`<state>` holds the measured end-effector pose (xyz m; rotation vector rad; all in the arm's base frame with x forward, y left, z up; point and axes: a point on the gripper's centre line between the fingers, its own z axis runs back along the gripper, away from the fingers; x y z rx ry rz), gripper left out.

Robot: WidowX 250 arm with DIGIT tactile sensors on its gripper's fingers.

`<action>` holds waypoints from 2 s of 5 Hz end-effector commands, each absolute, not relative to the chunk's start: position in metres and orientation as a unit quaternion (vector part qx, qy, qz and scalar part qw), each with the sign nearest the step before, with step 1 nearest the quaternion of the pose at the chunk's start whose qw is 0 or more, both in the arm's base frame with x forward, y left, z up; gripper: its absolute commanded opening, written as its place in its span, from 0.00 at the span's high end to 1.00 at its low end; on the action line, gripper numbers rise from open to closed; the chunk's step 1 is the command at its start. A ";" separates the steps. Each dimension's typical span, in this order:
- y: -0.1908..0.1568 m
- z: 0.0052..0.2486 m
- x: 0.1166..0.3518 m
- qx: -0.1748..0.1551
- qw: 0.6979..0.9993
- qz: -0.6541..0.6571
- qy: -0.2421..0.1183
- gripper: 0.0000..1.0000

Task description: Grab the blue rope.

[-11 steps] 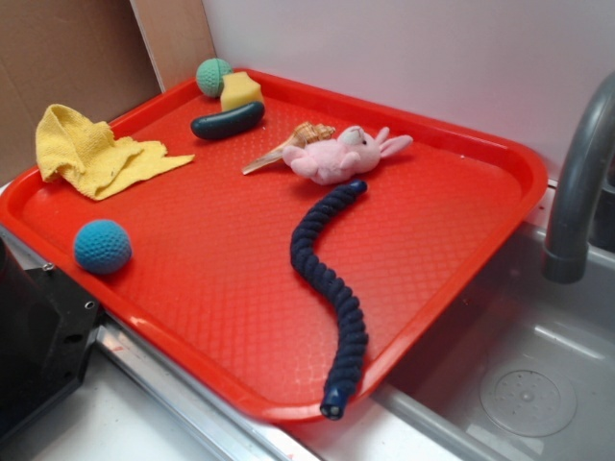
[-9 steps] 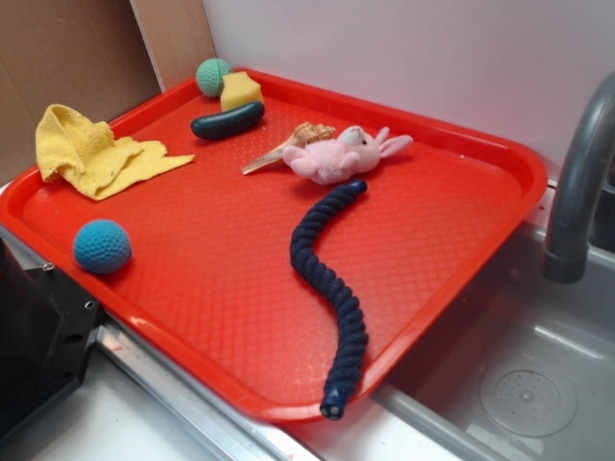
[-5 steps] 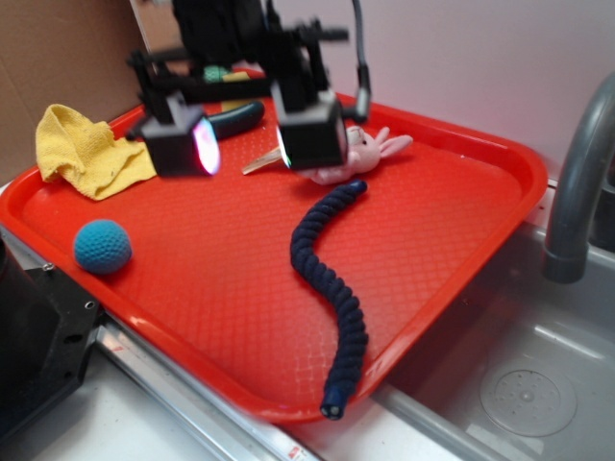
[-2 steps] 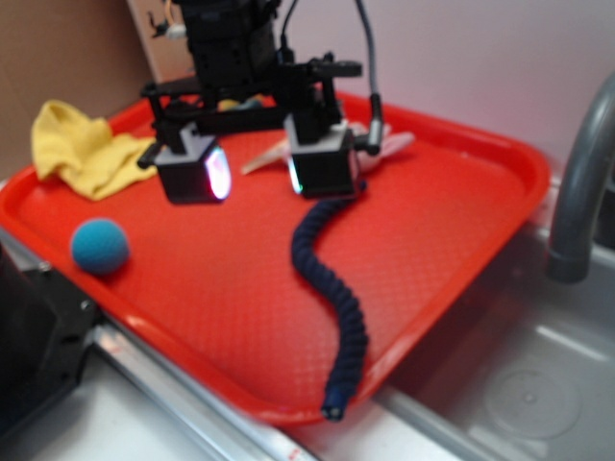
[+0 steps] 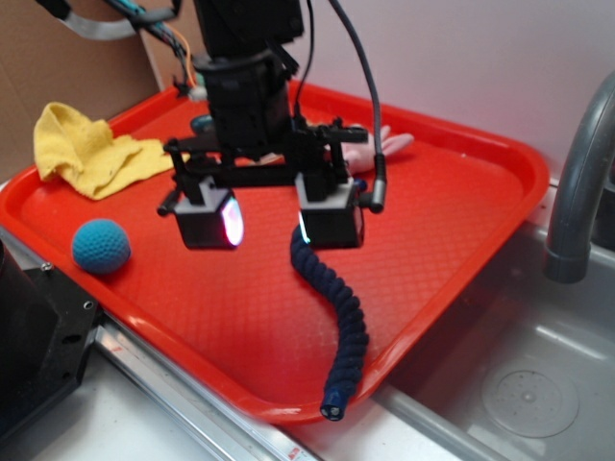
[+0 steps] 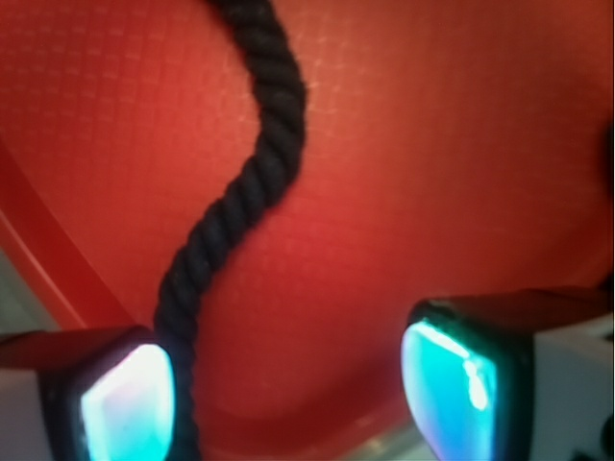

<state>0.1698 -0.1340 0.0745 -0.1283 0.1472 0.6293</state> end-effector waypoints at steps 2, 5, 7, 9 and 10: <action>-0.172 0.040 0.210 -0.112 0.954 0.273 0.056 0.00; -0.197 0.024 0.192 -0.113 0.952 0.257 0.126 0.00; -0.171 0.026 0.172 -0.076 0.952 0.265 0.132 0.00; -0.143 0.040 0.190 -0.051 0.963 0.248 0.087 0.00; -0.134 0.048 0.200 -0.044 0.961 0.263 0.069 0.00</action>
